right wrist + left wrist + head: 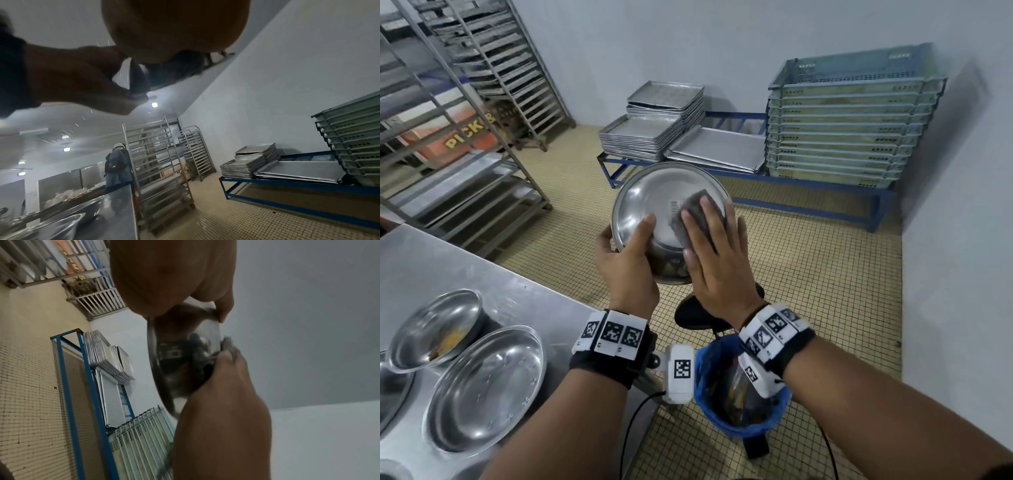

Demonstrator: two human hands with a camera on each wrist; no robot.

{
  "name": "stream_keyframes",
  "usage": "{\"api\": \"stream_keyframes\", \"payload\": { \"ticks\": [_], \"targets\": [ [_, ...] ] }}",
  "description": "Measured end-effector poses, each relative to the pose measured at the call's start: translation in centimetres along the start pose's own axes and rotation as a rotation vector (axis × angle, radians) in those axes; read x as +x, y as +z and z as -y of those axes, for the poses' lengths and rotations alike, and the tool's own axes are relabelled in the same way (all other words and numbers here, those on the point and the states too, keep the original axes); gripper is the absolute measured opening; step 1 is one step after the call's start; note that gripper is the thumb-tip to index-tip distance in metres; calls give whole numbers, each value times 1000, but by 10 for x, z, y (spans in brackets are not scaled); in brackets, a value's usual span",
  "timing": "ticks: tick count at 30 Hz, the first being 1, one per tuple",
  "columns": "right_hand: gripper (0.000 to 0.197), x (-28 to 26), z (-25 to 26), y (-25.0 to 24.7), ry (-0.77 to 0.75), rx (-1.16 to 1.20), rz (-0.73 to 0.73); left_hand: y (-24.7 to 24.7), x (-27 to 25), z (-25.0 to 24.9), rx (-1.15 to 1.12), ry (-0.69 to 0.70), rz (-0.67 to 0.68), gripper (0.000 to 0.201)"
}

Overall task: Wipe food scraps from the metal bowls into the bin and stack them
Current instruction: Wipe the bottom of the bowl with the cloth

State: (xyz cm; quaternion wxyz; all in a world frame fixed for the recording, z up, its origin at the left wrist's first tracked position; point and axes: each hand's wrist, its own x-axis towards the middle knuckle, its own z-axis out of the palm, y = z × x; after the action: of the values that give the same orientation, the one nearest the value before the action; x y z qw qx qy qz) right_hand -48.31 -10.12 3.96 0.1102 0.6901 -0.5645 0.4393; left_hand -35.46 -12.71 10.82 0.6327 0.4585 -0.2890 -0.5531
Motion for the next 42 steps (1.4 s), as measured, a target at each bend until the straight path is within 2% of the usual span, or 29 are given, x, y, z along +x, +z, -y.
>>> {"api": "stream_keyframes", "payload": {
  "ticks": [2,4,6,9,11,13,15,17,19,21,24,28,30,32,35,39,42],
  "targets": [
    [54,-1,0,0,-68,-17,11,3,-2,1,-6,-17,-18,56],
    [57,-25,-3,8,-138,-49,71,5,-3,0,-29,-34,-40,65],
    [60,-47,-8,16,-145,-49,107,3,-1,-1,-26,-26,-53,61],
    [60,-34,-11,14,36,61,20,-2,-1,-1,-4,-22,-31,46],
    [56,-7,-18,4,220,293,-38,-6,-1,-1,25,-12,3,53],
    [51,19,-31,-5,293,405,-59,-10,-3,0,85,10,46,60],
    [49,42,-36,-15,219,363,-29,-11,-5,1,131,35,86,65],
    [50,48,-31,-18,59,225,-8,-11,-6,2,158,60,113,70],
    [52,35,-22,-19,-84,104,9,-10,-4,1,175,85,106,71],
    [53,7,-17,-13,-128,78,33,-12,0,-2,173,103,89,72],
    [55,-18,-19,-6,-33,161,40,-18,3,-3,204,125,84,67],
    [51,25,-30,-14,221,345,47,-25,-3,3,326,134,154,61],
    [44,49,-30,-22,166,330,57,-26,-5,6,345,128,188,63],
    [44,54,-27,-25,-6,213,47,-23,-3,5,318,123,160,65],
    [52,17,-19,-16,-126,98,55,-21,6,-3,256,119,75,64],
    [57,-31,-6,3,-94,102,105,-25,13,-8,255,159,70,67],
    [58,-3,-10,-2,112,265,36,-31,10,-6,371,241,170,66]
  ]
}}
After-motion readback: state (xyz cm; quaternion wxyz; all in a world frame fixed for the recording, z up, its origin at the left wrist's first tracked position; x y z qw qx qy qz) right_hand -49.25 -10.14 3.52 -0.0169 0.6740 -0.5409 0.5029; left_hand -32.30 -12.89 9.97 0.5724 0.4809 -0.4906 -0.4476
